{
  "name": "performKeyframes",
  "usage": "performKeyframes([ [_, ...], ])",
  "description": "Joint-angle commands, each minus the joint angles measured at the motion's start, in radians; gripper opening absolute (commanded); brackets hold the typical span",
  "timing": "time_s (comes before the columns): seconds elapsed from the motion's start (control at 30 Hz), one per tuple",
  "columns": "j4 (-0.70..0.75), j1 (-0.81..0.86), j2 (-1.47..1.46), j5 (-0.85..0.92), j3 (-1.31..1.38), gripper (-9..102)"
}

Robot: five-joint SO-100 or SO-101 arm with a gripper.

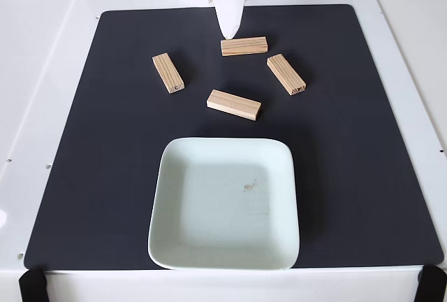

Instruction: Pick up the wooden block and place them on the plate.

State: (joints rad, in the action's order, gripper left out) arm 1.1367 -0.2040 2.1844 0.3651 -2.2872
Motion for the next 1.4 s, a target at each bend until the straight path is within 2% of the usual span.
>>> performKeyframes([
  [0.0, 0.078, 0.043, -0.002, 0.127, 0.018, -1],
  [0.13, 0.103, 0.072, 0.006, 0.216, 0.0, -1],
  [0.4, 0.094, 0.063, 0.02, 0.229, -0.044, -1],
  [0.6, 0.106, -0.044, 0.115, 0.218, -0.074, -1],
  [0.9, 0.104, -0.115, 0.173, 0.21, -0.11, -1],
  [1.23, 0.094, -0.221, 0.109, -0.074, 0.075, -1],
  [1.37, 0.092, -0.212, 0.048, -0.112, 0.117, -1],
])
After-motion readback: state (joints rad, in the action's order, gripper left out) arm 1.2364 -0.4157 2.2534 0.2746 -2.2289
